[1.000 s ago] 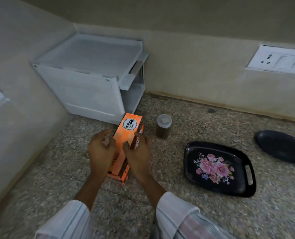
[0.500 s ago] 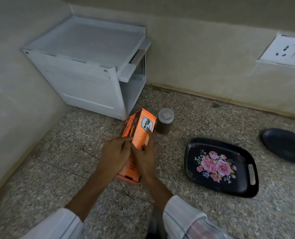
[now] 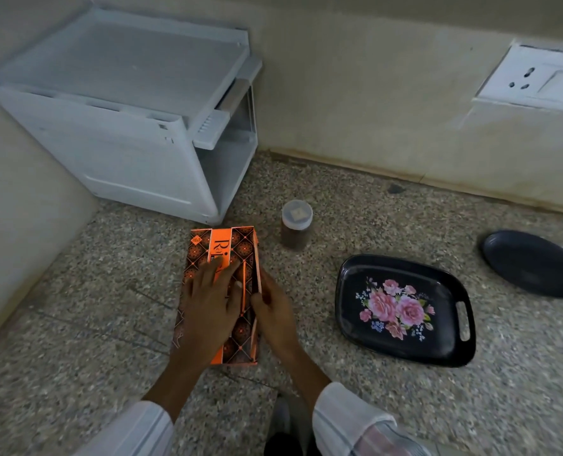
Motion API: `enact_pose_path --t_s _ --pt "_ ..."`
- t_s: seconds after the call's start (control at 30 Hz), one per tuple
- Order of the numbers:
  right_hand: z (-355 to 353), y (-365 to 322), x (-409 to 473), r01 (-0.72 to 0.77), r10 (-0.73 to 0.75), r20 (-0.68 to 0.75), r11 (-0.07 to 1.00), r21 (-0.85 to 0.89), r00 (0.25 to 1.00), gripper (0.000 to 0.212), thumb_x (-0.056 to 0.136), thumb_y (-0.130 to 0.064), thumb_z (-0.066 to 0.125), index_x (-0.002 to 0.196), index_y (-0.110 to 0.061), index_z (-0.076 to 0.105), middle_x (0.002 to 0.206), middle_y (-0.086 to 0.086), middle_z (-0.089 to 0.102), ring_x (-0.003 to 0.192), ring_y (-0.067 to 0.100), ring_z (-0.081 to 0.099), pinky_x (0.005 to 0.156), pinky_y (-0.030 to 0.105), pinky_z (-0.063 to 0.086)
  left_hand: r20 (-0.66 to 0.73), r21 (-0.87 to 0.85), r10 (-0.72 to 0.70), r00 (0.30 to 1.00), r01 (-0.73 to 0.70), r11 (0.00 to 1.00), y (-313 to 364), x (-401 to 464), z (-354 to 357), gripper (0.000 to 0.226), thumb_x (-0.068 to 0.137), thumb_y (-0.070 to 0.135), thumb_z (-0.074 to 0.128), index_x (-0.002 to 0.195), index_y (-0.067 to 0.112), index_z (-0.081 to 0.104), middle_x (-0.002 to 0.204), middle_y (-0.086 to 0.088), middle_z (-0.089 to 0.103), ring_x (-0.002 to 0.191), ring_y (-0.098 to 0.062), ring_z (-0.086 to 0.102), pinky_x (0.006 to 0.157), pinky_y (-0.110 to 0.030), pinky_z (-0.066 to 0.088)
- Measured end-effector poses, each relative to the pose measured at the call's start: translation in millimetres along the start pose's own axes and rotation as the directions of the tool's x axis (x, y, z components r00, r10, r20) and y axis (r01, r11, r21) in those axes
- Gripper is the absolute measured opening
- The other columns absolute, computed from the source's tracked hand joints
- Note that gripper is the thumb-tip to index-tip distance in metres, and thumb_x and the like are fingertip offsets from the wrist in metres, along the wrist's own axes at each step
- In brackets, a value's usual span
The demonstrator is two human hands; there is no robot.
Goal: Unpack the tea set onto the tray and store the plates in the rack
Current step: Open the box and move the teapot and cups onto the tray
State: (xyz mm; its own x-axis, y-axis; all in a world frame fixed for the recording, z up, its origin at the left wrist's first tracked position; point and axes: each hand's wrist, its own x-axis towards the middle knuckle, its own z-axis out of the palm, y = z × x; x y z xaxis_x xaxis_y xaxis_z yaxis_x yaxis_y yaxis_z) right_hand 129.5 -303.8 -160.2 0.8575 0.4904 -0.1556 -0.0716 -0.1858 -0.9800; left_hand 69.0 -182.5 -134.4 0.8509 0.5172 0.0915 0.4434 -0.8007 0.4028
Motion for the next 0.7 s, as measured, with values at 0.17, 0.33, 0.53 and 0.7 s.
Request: enact_pose_path --t_s 0.17,0.33,0.53,0.7 --pt "0.8 0.7 2.7 0.036 -0.046 -0.029 0.958 -0.285 0.998 0.047 0.101 -0.022 0.048 0.146 -0.035 0.047 0.115 -0.002 0.075 0.095 0.019 0.072 0.078 0.033 0.056 0.037 0.140 -0.092 0.995 0.085 0.986 3.8 -3.2 12.2 0.060 0.093 0.068 0.034 0.149 0.048 0.029 0.164 0.006 0.022 0.153 -0.026 0.016 0.112 -0.072 0.014" --pt "-10.2 -5.3 10.6 0.038 -0.055 -0.022 0.880 -0.473 0.998 0.042 0.096 -0.022 0.047 0.136 -0.028 0.053 0.097 0.009 0.076 0.083 0.032 0.072 0.069 0.040 0.058 0.035 0.193 -0.135 0.990 0.126 0.973 6.6 2.5 11.8 0.073 0.085 0.078 0.036 0.151 0.051 0.018 0.166 0.007 0.016 0.153 -0.032 0.012 0.107 -0.074 0.020" --pt "-48.3 5.9 21.9 -0.014 -0.055 -0.107 0.828 -0.560 0.993 0.034 0.087 -0.019 0.048 0.117 -0.024 0.063 0.091 0.005 0.076 0.080 0.029 0.072 0.069 0.037 0.057 0.019 0.210 -0.144 0.989 0.137 0.968 -12.2 12.5 1.5 0.072 0.084 0.077 0.037 0.150 0.050 0.023 0.164 0.005 0.021 0.152 -0.032 0.016 0.105 -0.073 0.026" --pt "-63.2 6.8 25.5 -0.011 -0.034 -0.081 0.866 -0.500 0.996 0.016 0.097 -0.029 0.054 0.110 -0.026 0.063 0.097 -0.001 0.076 0.086 0.021 0.071 0.067 0.027 0.045 0.017 0.188 -0.142 0.990 0.136 0.973 -14.8 12.8 -0.2 0.072 0.084 0.079 0.027 0.150 0.052 0.019 0.165 0.004 0.020 0.152 -0.031 0.015 0.106 -0.072 0.026"
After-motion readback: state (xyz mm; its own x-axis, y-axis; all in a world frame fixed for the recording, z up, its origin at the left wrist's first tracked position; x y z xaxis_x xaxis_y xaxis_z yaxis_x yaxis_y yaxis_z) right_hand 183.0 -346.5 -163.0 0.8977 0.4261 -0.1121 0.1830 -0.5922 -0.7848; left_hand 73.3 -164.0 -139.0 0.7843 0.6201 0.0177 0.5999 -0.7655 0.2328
